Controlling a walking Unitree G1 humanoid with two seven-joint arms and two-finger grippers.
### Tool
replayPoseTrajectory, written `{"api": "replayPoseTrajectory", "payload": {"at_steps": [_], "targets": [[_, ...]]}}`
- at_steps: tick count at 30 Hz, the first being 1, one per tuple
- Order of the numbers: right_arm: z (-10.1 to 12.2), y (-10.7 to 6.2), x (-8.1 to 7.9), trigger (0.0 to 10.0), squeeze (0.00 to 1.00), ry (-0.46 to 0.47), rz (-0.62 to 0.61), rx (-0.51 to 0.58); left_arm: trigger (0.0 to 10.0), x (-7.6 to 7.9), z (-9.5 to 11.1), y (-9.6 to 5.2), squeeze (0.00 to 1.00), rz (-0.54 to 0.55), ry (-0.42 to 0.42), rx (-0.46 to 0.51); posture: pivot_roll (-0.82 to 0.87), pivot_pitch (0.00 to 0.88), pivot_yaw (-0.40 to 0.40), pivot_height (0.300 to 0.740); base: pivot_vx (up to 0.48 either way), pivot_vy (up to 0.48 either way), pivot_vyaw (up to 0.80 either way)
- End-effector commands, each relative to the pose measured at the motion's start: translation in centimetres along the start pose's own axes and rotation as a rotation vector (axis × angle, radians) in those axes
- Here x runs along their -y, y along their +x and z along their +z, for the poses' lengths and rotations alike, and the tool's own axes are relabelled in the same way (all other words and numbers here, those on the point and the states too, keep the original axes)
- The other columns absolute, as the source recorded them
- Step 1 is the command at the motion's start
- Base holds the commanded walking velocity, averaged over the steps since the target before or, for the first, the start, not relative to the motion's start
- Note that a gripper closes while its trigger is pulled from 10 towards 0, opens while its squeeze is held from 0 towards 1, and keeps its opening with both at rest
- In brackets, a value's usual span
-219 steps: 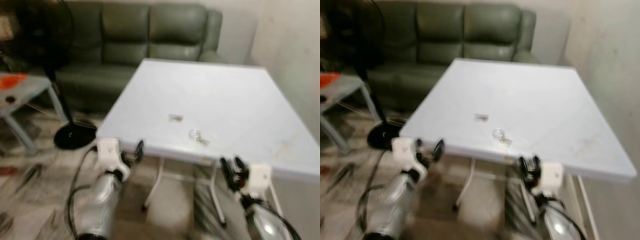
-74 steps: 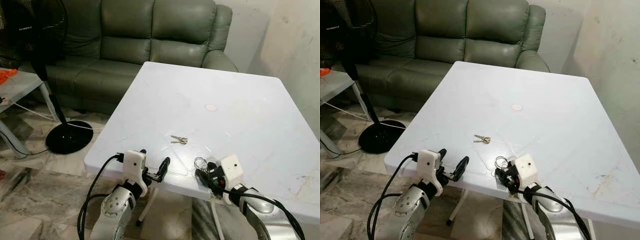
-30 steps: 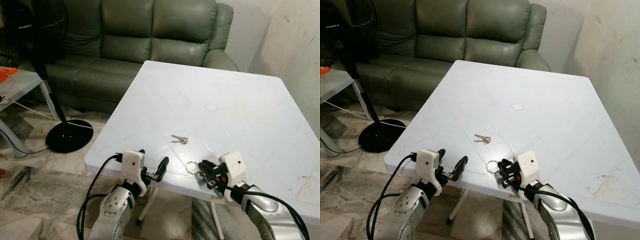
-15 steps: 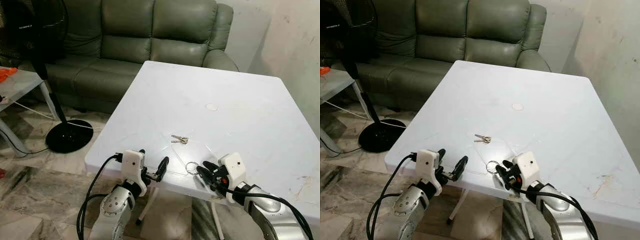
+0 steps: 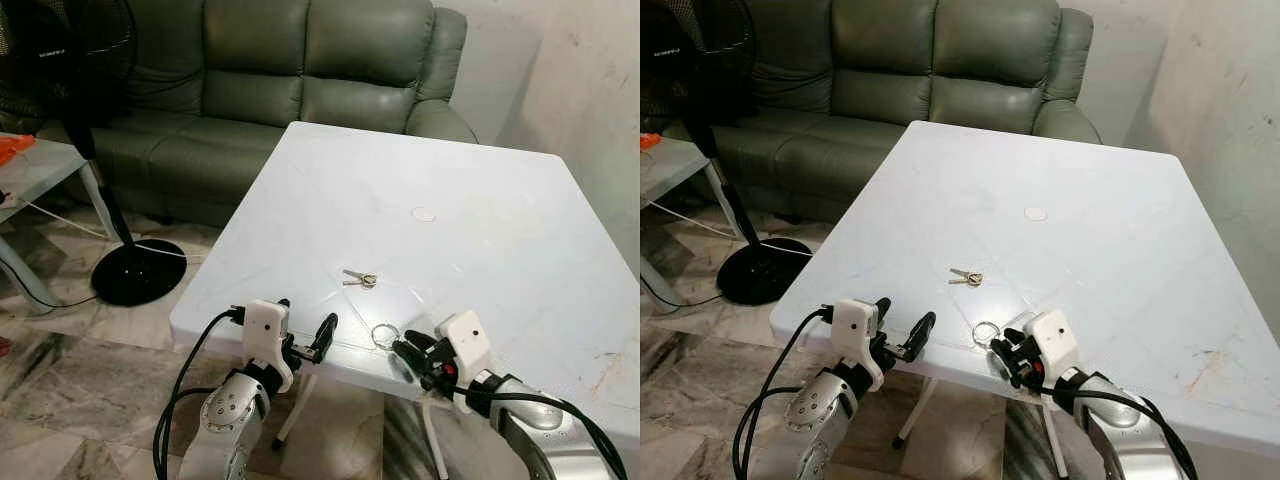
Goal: Hang keys on a hook
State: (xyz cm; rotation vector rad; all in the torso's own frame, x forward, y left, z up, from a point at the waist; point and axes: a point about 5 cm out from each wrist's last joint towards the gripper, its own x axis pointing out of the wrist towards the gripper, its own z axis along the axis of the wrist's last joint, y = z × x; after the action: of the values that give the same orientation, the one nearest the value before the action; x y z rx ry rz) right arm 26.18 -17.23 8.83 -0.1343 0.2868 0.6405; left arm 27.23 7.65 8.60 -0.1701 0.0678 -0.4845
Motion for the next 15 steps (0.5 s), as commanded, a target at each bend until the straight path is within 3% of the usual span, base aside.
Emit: {"api": "replayPoseTrajectory", "payload": {"at_steps": [1, 15], "targets": [[0.19, -0.15, -0.09, 10.0, 0.00, -0.022, 0.007, -0.001, 10.0, 0.42, 0.54, 0.24, 0.00, 0.003, -0.015, 0.024, 0.00, 0.067, -0.062, 0.740, 0.000, 0.000, 0.00], [1.05, 0.43, 0.26, 10.0, 0.00, -0.011, -0.044, 0.053, 10.0, 0.49, 0.50, 0.15, 0.00, 0.007, -0.025, 0.023, 0.00, 0.075, -0.065, 0.740, 0.000, 0.000, 0.00]]}}
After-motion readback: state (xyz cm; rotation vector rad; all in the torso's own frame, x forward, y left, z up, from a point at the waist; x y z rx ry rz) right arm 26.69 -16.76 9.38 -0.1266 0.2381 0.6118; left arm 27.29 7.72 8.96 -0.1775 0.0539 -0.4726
